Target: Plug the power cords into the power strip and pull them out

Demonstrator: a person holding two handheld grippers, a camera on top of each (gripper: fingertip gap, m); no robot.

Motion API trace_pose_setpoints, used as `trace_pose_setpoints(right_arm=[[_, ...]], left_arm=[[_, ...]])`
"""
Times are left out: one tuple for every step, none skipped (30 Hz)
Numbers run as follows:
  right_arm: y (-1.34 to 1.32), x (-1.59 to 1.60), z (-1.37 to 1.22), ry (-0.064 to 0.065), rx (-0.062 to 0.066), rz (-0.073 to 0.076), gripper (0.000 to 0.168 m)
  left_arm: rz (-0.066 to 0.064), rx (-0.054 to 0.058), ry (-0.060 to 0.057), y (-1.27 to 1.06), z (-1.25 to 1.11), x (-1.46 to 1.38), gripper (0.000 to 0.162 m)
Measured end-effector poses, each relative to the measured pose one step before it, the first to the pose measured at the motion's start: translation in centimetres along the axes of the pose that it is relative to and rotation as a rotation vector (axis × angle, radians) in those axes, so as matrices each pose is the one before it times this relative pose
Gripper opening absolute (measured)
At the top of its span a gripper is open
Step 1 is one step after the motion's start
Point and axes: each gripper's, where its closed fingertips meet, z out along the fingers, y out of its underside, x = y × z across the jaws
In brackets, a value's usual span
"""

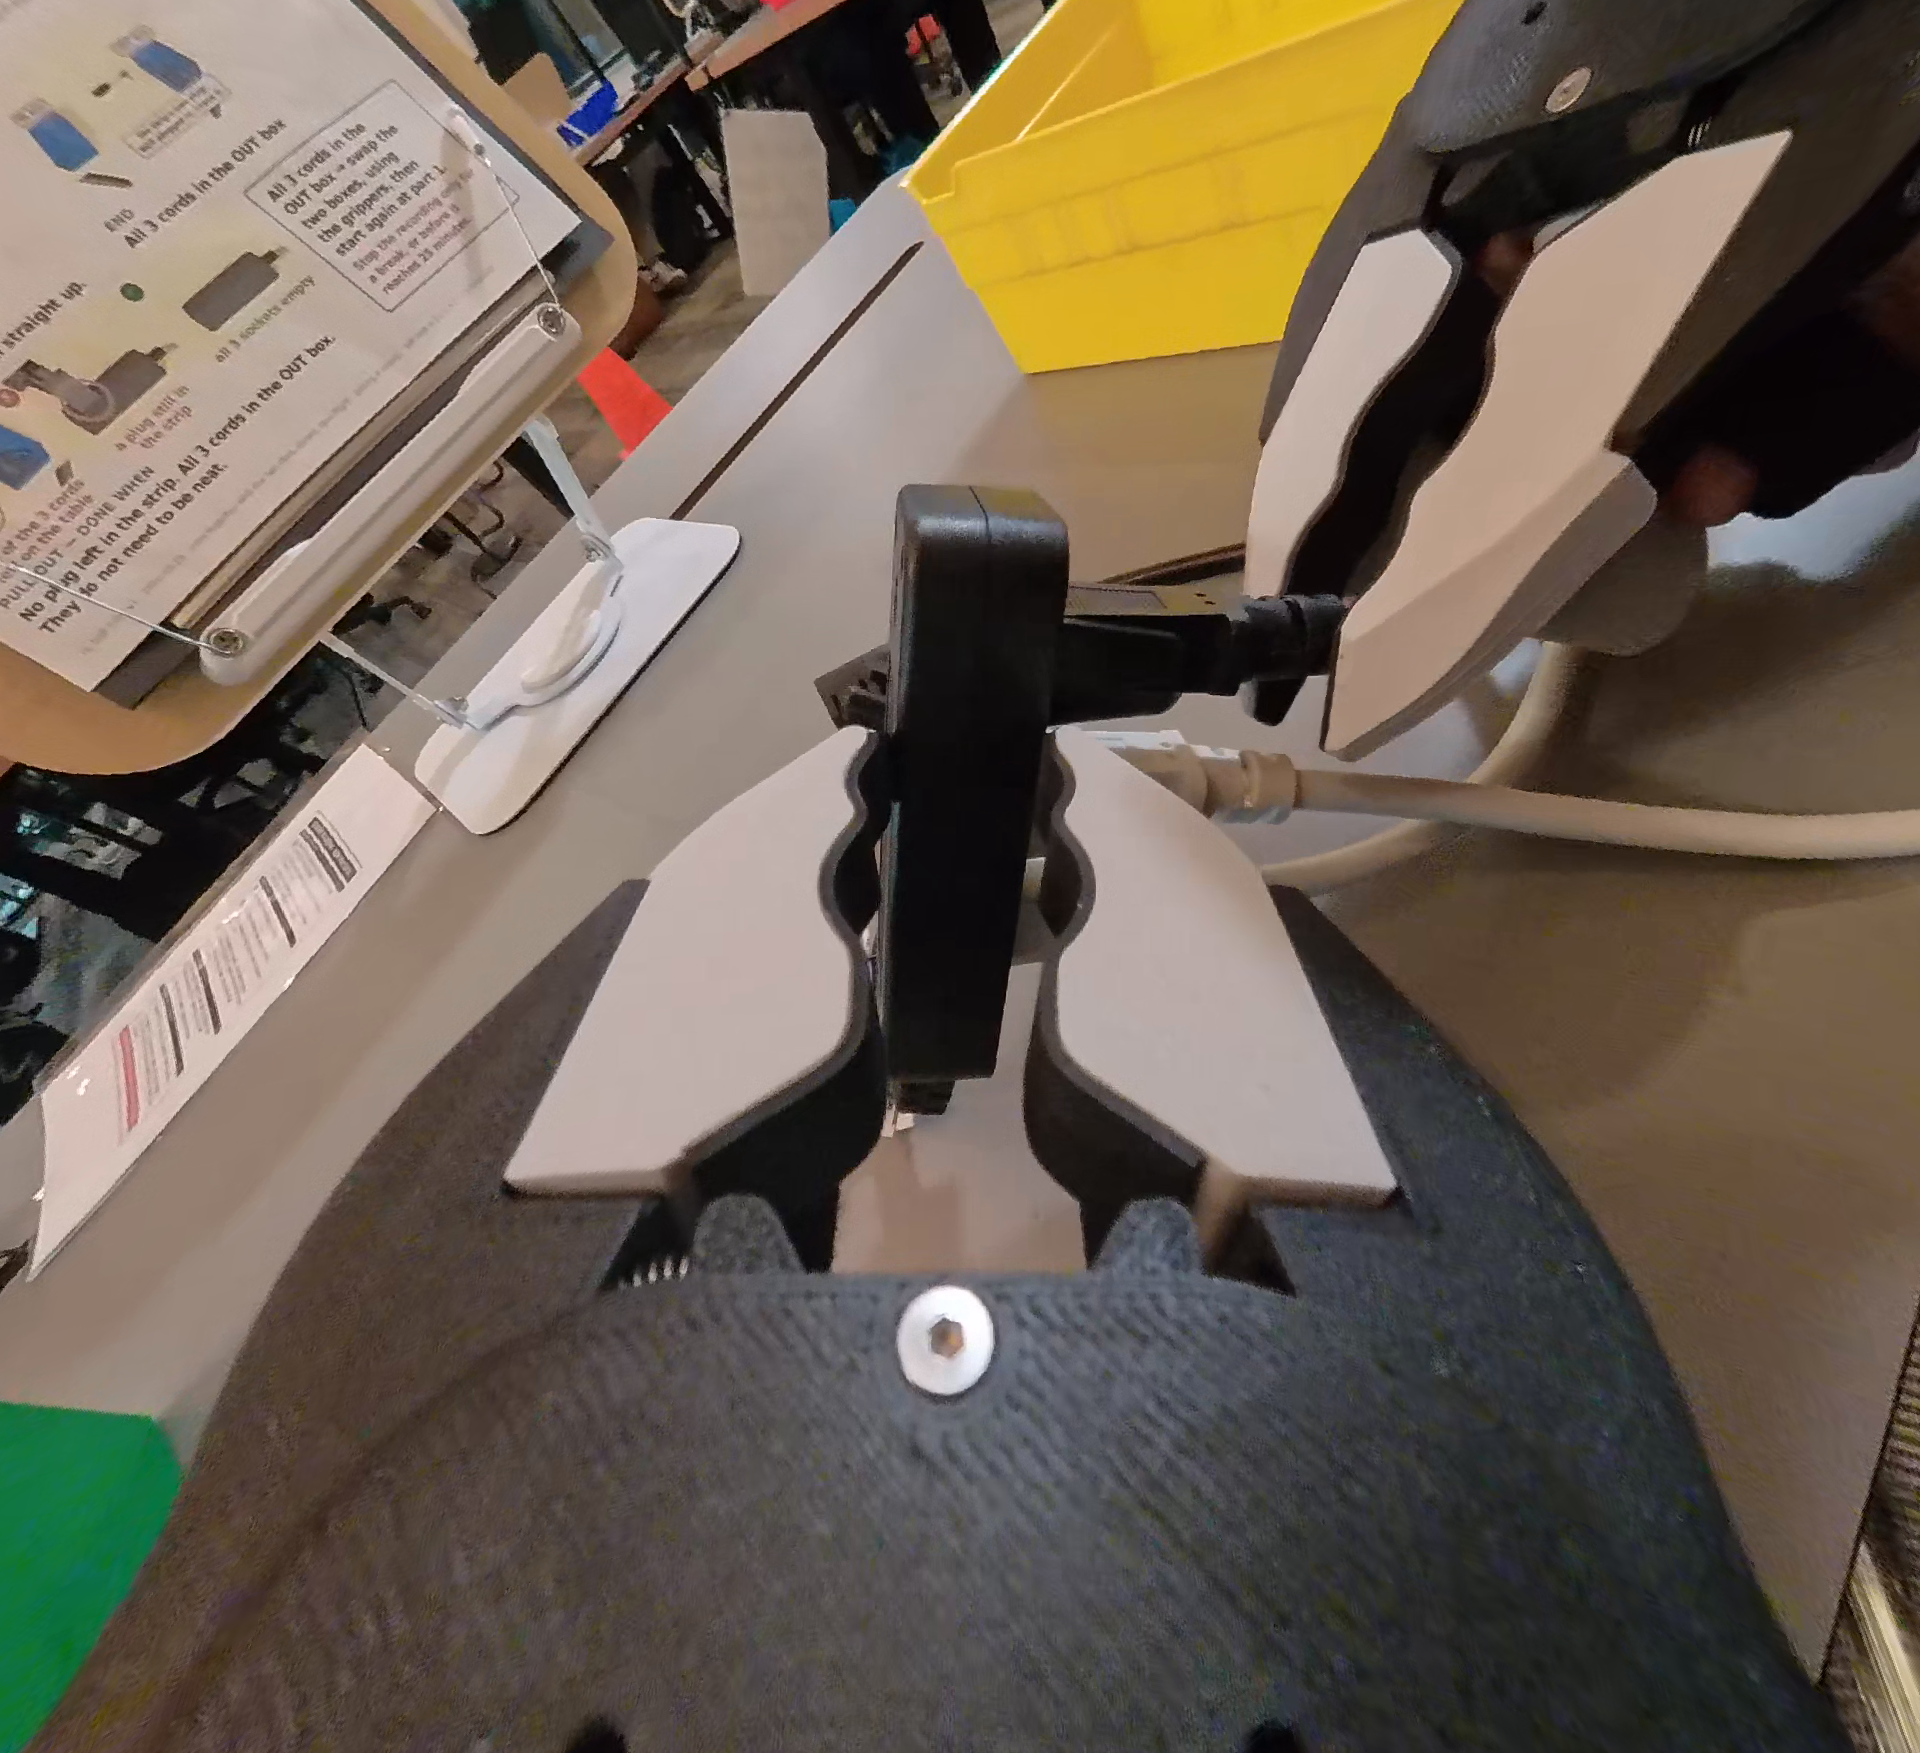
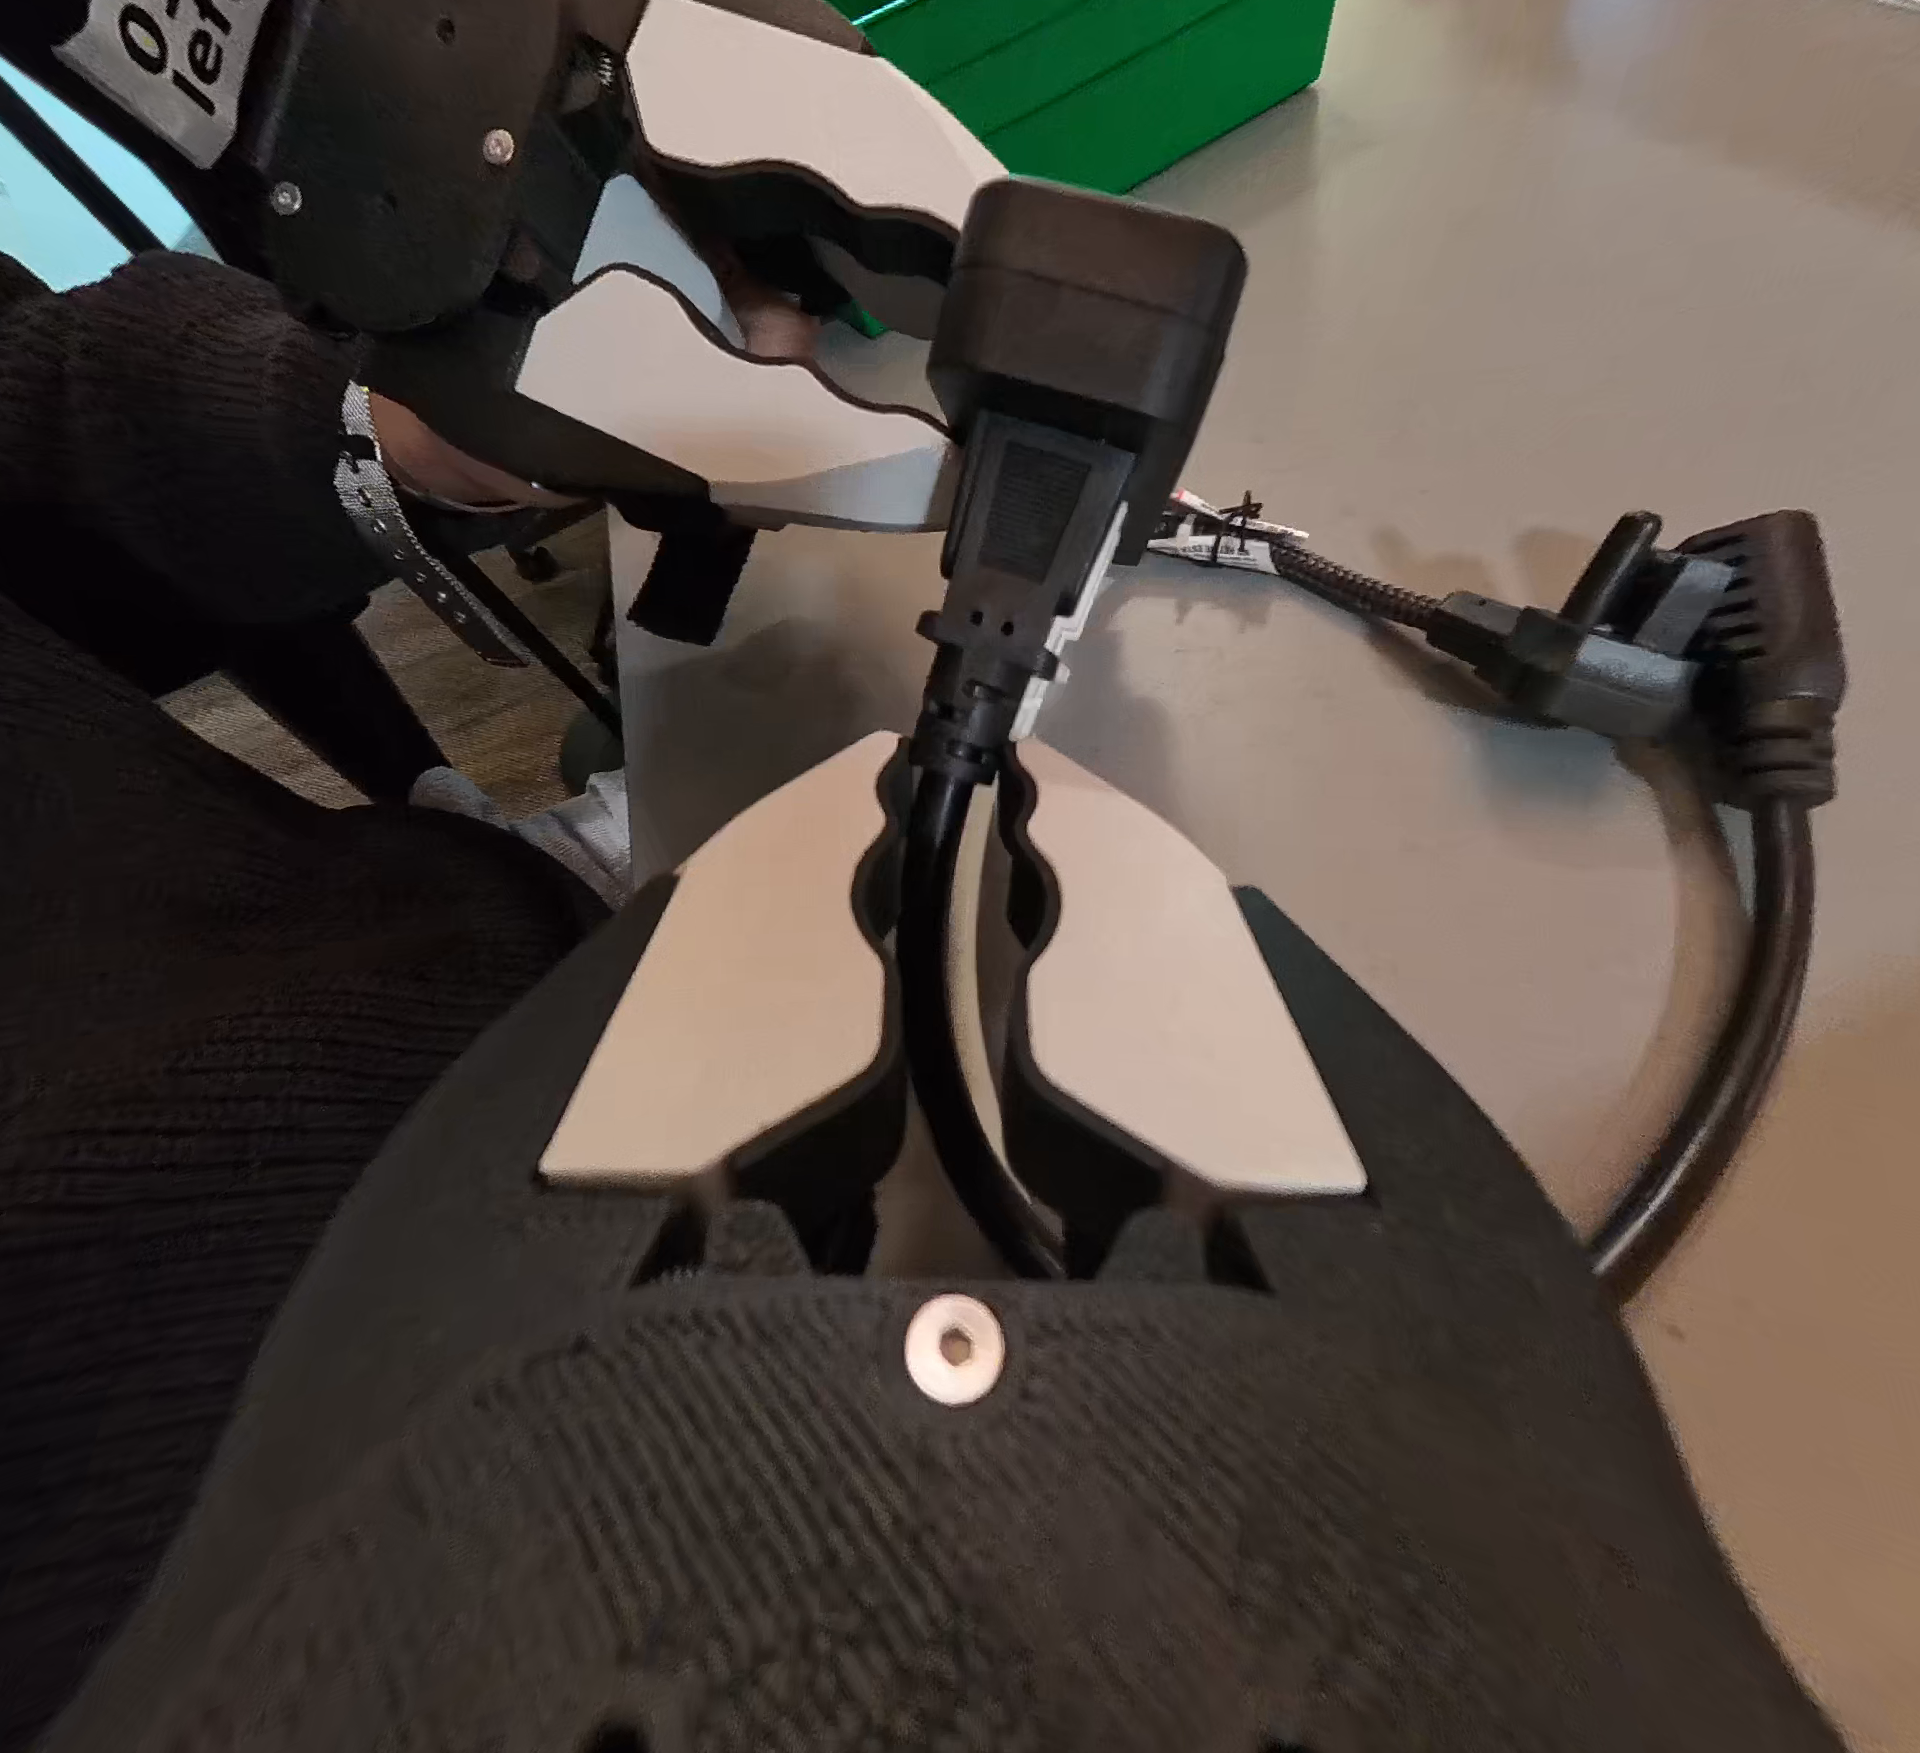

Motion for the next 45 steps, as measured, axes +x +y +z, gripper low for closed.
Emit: trace_pose_setpoints(right_arm=[[0.042, -0.015, -0.054, 0.0004, -0.0002, -0.0057, 0.016], [0.107, 0.033, -0.068, 0.0066, -0.0056, -0.0127, 0.016], [0.138, 0.060, -0.039, 0.0111, -0.0097, -0.0129, 0.018], [0.106, -0.008, 0.001, 0.0072, -0.0091, -0.0143, 0.019], [0.110, -0.120, 0.065, 0.0010, -0.0092, -0.0120, 0.017], [0.101, -0.125, 0.094, -0.0001, -0.0098, -0.0074, 0.012], [0.063, -0.028, 0.063, 0.0045, -0.0056, -0.0039, 0.011], [-0.022, -0.006, -0.020, 0.0023, 0.0007, -0.0022, 0.010], [-0.053, -0.052, -0.049, -0.0029, 0.0035, 0.0012, 0.010], [-0.059, -0.095, -0.031, -0.0086, 0.0046, 0.0044, 0.010], [-0.059, -0.122, -0.009, -0.0140, 0.0043, 0.0078, 0.010], [-0.062, -0.131, -0.004, -0.0167, 0.0055, 0.0106, 0.010], [-0.067, -0.116, -0.016, -0.0177, 0.0073, 0.0083, 0.010], [-0.065, -0.107, -0.019, -0.0172, 0.0080, 0.0084, 0.010], [-0.090, -0.100, -0.030, -0.0145, 0.0074, 0.0110, 0.010], [-0.061, -0.077, -0.002, -0.0116, 0.0055, 0.0107, 0.010], [-0.027, -0.043, 0.016, -0.0067, 0.0026, 0.0078, 0.010], [-0.002, 0.000, 0.010, -0.0028, 0.0014, 0.0033, 0.009], [-0.014, 0.006, 0.000, -0.0002, 0.0008, 0.0017, 0.010], [-0.022, 0.021, -0.012, 0.0009, 0.0010, 0.0017, 0.009], [-0.012, 0.013, -0.016, -0.0014, 0.0016, 0.0026, 0.009], [-0.038, 0.021, -0.025, -0.0032, 0.0042, 0.0053, 0.009], [-0.081, 0.041, -0.066, -0.0056, 0.0074, 0.0102, 0.009], [-0.098, 0.043, -0.086, -0.0089, 0.0081, 0.0146, 0.009], [-0.062, 0.060, -0.094, -0.0092, 0.0067, 0.0156, 0.010], [-0.026, 0.076, -0.069, -0.0067, 0.0049, 0.0135, 0.009], [0.009, 0.074, -0.056, -0.0051, 0.0027, 0.0090, 0.009], [-0.006, -0.003, -0.035, -0.0058, 0.0024, 0.0045, 0.009], [-0.008, -0.039, -0.005, -0.0034, 0.0005, 0.0009, 0.009], [0.029, -0.023, 0.021, 0.0005, -0.0023, -0.0044, 0.009], [0.057, -0.017, 0.031, 0.0016, -0.0037, -0.0059, 0.009], [0.033, -0.009, 0.019, 0.0018, -0.0018, -0.0032, 0.009], [-0.024, -0.001, -0.012, -0.0006, 0.0013, 0.0005, 0.009], [-0.007, -0.013, 0.001, -0.0025, 0.0006, 0.0019, 0.009], [0.001, 0.000, -0.004, -0.0024, 0.0005, 0.0024, 0.009], [0.010, -0.001, 0.005, -0.0038, -0.0003, 0.0026, 0.009], [0.015, -0.019, -0.007, -0.0061, 0.0000, 0.0033, 0.009], [-0.007, -0.025, -0.005, -0.0062, 0.0007, 0.0049, 0.009], [0.000, -0.007, 0.006, -0.0050, 0.0006, 0.0048, 0.009], [0.014, -0.013, 0.018, -0.0041, 0.0001, 0.0028, 0.009], [0.010, -0.017, 0.014, -0.0029, -0.0006, 0.0016, 0.009], [0.016, -0.021, 0.015, -0.0017, -0.0010, -0.0002, 0.009], [0.029, -0.009, 0.009, -0.0008, -0.0025, -0.0024, 0.009], [0.045, -0.033, -0.003, -0.0011, -0.0035, -0.0038, 0.009], [0.041, -0.048, 0.002, -0.0012, -0.0035, -0.0053, 0.009]], left_arm=[[-0.0041, -0.0010, -0.0032, 0.003, -0.009, -0.059, 0.027], [-0.0063, 0.0017, -0.0035, 0.022, -0.023, -0.122, 0.027], [-0.0069, 0.0020, -0.0034, 0.041, -0.057, -0.160, 0.027], [-0.0063, 0.0012, -0.0021, 0.058, -0.036, -0.136, 0.026], [-0.0075, 0.0015, -0.0013, 0.045, -0.018, -0.090, 0.027], [-0.0041, 0.0032, 0.0008, 0.001, -0.001, -0.003, 0.026], [0.0032, 0.0060, -0.0011, -0.023, -0.011, 0.007, 0.026], [0.0084, 0.0079, -0.0027, -0.007, 0.005, 0.002, 0.026], [0.0111, 0.0166, -0.0011, -0.074, -0.018, 0.006, 0.026], [0.0152, 0.0241, 0.0041, -0.093, -0.034, 0.020, 0.026], [0.0174, 0.0230, 0.0122, 0.041, -0.051, 0.103, 0.027], [0.0075, 0.0161, 0.0106, 0.221, -0.003, 0.047, 0.028], [-0.0097, 0.0317, 0.0040, 0.001, -0.051, -0.135, 0.032], [-0.0229, 0.0248, 0.0038, 0.028, -0.045, -0.215, 0.038], [-0.0371, 0.0157, 0.0097, 0.071, -0.010, -0.174, 0.044], [-0.0468, 0.0150, 0.0168, 0.040, 0.025, -0.089, 0.049], [-0.0481, 0.0082, 0.0152, 0.135, 0.055, -0.105, 0.054], [-0.0424, 0.0047, 0.0098, 0.131, 0.023, -0.166, 0.061], [-0.0273, 0.0025, 0.0062, 0.115, 0.007, -0.216, 0.069], [-0.0113, -0.0011, 0.0087, 0.136, -0.012, -0.136, 0.076], [0.0001, 0.0014, 0.0139, 0.090, -0.034, -0.006, 0.082], [0.0118, -0.0035, 0.0187, 0.140, -0.057, 0.139, 0.086], [0.0277, -0.0203, 0.0145, 0.403, -0.021, 0.199, 0.087], [0.0438, -0.0339, 0.0076, 0.568, 0.055, 0.220, 0.086], [0.0546, -0.0305, -0.0078, 0.455, 0.068, 0.111, 0.083], [0.0535, -0.0214, -0.0290, 0.232, 0.061, -0.129, 0.076], [0.0374, 0.0018, -0.0143, -0.202, 0.029, 0.071, 0.073], [0.0217, 0.0055, -0.0139, -0.302, -0.013, 0.045, 0.064], [0.0206, -0.0009, -0.0120, -0.139, 0.015, 0.005, 0.057], [0.0143, -0.0049, -0.0048, 0.006, 0.060, 0.064, 0.056], [0.0031, -0.0057, 0.0047, 0.090, 0.071, 0.137, 0.055], [-0.0082, 0.0011, 0.0117, 0.015, 0.018, 0.177, 0.052], [-0.0132, 0.0000, 0.0078, 0.035, 0.011, 0.073, 0.050], [-0.0141, -0.0011, 0.0054, 0.019, 0.005, 0.013, 0.049], [-0.0110, -0.0016, 0.0080, 0.040, 0.026, 0.087, 0.047], [-0.0094, -0.0003, 0.0082, 0.035, 0.032, 0.120, 0.045], [-0.0028, 0.0021, 0.0041, -0.006, 0.012, 0.078, 0.044], [0.0064, 0.0007, 0.0017, -0.015, -0.003, 0.057, 0.043], [0.0047, -0.0001, -0.0022, -0.004, -0.008, -0.005, 0.042], [0.0021, -0.0007, -0.0001, 0.005, 0.008, 0.004, 0.042], [0.0001, 0.0010, 0.0010, 0.018, -0.011, 0.010, 0.043], [-0.0016, 0.0030, 0.0016, -0.014, 0.006, 0.017, 0.042], [-0.0062, 0.0044, 0.0046, -0.037, -0.004, 0.022, 0.042], [-0.0146, 0.0016, 0.0092, -0.010, -0.038, -0.011, 0.041], [-0.0205, 0.0000, 0.0150, -0.001, -0.114, -0.050, 0.038]])
